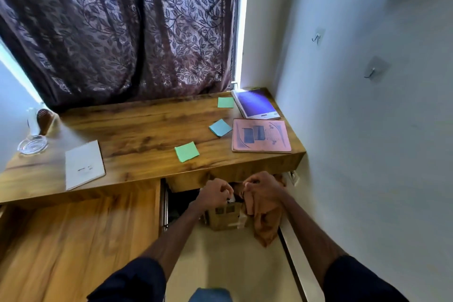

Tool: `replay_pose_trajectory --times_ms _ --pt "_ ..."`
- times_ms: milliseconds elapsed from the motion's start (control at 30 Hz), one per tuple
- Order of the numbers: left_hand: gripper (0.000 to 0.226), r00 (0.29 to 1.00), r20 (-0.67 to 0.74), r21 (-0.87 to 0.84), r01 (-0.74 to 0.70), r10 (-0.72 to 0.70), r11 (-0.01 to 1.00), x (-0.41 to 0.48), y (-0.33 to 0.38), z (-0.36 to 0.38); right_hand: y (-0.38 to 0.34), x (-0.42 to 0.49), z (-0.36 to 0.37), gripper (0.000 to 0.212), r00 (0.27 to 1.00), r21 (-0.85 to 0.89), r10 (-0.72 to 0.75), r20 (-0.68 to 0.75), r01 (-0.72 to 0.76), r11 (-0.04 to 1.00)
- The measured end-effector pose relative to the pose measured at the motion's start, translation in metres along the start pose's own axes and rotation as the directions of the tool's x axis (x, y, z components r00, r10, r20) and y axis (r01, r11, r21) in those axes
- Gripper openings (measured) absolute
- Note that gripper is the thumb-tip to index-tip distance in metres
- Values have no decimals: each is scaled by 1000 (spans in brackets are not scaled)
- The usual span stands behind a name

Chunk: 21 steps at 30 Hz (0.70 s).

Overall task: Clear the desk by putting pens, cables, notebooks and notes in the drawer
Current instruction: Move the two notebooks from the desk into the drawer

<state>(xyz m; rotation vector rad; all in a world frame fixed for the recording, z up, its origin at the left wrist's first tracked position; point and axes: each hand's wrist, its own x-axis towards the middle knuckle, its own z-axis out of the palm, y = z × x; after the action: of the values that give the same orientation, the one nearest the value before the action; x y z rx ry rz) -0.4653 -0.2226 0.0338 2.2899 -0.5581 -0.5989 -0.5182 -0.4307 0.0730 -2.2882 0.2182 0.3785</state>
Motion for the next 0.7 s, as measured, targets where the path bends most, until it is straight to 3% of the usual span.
replay_pose_trajectory --times_ms 267,500,567,700 --pt "13 991 -65 -23 113 -115 993 105 20 -24 9 81 -48 11 999 -71 -37 -39 34 997" --pt "22 990 -142 152 19 3 988 243 37 -50 36 180 -88 16 988 -11 92 -127 -94 996" --pt "30 988 -154 209 15 18 978 286 40 -56 46 208 -94 17 979 -8 145 -142 -147 989" --pt "68 995 -96 351 5 31 936 369 40 -65 62 251 -100 26 954 3 253 -158 -256 967"
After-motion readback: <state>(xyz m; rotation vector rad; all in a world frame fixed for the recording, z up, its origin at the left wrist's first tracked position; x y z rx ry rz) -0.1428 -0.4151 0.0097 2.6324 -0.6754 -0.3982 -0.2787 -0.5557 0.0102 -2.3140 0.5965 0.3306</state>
